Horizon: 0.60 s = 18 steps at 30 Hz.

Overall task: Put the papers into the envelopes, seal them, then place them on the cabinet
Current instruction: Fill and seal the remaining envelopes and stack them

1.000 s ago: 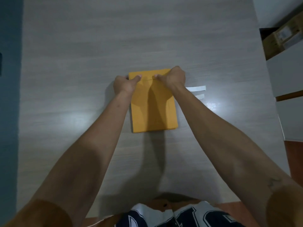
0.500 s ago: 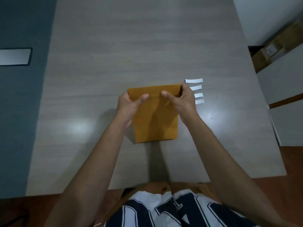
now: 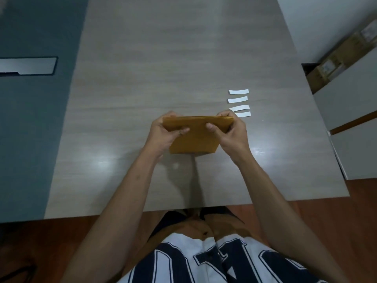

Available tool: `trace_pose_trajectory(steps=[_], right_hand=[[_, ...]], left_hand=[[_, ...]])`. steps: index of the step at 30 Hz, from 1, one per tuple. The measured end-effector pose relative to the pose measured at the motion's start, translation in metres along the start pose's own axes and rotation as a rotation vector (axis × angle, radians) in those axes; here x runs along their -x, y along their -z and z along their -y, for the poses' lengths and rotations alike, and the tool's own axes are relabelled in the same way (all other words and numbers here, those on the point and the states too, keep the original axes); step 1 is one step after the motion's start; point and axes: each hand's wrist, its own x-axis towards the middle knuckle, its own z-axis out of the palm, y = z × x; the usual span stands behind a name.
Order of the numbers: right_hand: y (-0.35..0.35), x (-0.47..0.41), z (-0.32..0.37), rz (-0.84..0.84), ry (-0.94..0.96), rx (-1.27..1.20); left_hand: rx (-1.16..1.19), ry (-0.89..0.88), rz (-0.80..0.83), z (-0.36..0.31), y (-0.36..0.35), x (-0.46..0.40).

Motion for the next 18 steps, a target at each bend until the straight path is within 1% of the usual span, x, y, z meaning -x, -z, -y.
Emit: trace_pose_trajectory(steps=[3, 8, 13, 16, 18], right_hand=[[0.001, 0.002, -0.002, 0.013, -0.006, -0.022], [-0.004, 0.001, -0.007, 0.054, -0.014, 0.013], [-0.010, -0.007, -0.002, 0.006, -0.084, -0.005], [-0.015, -0.014, 0.002, -0.025, -0.132, 0.007], [-0.016, -0.017, 0.005, -0.014, -0.137, 0.024]], left_hand=[[-0.024, -0.013, 0.007, -0.001, 0.000, -0.003], [0.015, 0.041, -0.018, 0.006, -0.001, 0.003], [0.041, 0.090, -0.027, -0.004, 0.002, -0.002], [0.021, 0.114, -0.098, -0.010, -0.001, -0.006], [0.015, 0.129, -0.145, -0.010, 0.000, -0.008]])
